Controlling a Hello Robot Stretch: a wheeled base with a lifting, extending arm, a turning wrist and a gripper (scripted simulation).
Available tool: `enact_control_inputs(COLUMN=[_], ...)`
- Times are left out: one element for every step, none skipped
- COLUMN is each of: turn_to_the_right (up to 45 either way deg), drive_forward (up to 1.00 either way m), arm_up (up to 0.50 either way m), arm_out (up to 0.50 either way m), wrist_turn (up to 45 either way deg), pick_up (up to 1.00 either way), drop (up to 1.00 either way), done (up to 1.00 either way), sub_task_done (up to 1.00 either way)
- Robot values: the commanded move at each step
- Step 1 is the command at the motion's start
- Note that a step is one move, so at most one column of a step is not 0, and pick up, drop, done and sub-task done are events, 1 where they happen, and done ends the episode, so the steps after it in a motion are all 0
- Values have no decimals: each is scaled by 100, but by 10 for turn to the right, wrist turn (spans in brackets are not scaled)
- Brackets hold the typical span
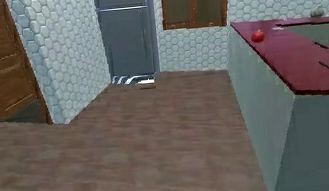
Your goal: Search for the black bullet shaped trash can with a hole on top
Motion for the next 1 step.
enact_control_inputs(turn_to_the_right=[450], drive_forward=[0], arm_up=[0], arm_out=[0], wrist_turn=[0], pick_up=[0], drop=[0], done=[0], sub_task_done=[0])
